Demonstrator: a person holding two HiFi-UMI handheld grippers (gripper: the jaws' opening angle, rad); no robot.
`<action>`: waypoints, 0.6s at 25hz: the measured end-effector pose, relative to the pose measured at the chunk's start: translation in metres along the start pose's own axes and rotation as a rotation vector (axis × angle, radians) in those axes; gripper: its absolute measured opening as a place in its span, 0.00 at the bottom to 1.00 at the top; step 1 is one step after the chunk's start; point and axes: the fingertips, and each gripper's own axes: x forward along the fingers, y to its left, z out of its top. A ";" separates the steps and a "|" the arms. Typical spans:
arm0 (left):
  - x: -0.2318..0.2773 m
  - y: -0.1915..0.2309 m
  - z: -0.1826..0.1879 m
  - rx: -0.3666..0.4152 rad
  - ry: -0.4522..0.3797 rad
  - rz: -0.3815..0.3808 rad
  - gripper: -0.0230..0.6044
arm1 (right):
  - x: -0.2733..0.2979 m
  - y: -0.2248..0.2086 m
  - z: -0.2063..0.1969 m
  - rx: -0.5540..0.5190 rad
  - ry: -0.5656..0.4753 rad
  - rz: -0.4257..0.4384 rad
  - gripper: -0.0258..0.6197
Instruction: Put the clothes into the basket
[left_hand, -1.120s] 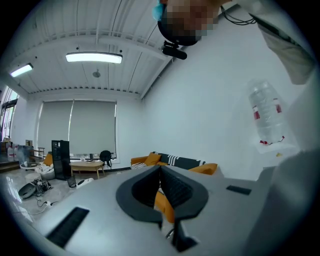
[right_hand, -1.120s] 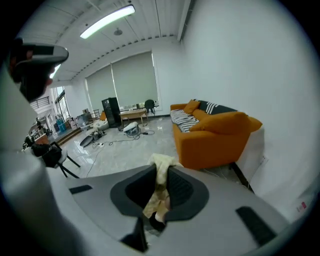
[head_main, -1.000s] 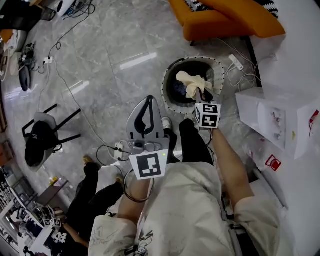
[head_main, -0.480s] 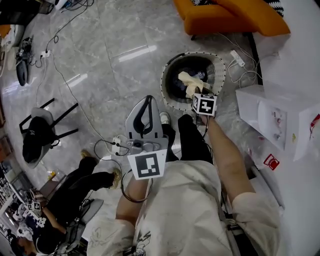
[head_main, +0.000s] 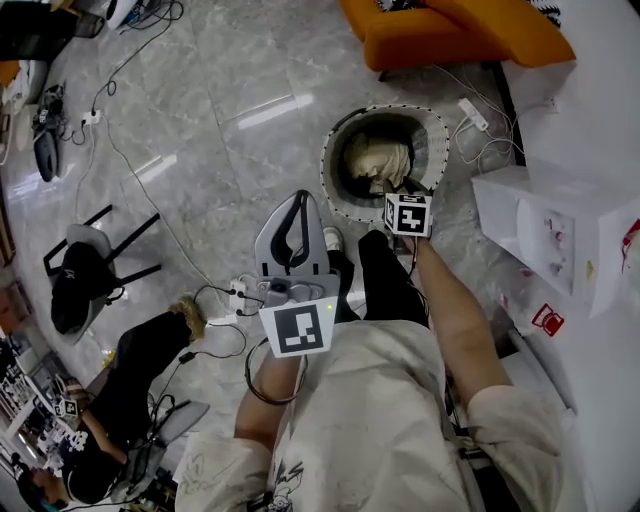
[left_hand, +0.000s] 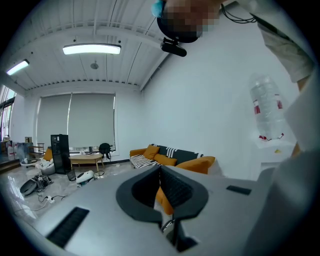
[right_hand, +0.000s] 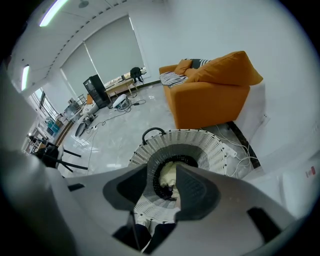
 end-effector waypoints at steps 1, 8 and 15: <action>0.000 -0.001 0.001 -0.001 -0.003 -0.002 0.04 | -0.003 0.000 0.002 0.003 -0.009 0.001 0.29; -0.003 -0.008 0.010 -0.002 -0.020 -0.029 0.04 | -0.042 0.002 0.018 -0.007 -0.118 0.009 0.27; -0.009 -0.012 0.026 -0.002 -0.062 -0.064 0.04 | -0.101 0.017 0.042 -0.051 -0.249 0.017 0.27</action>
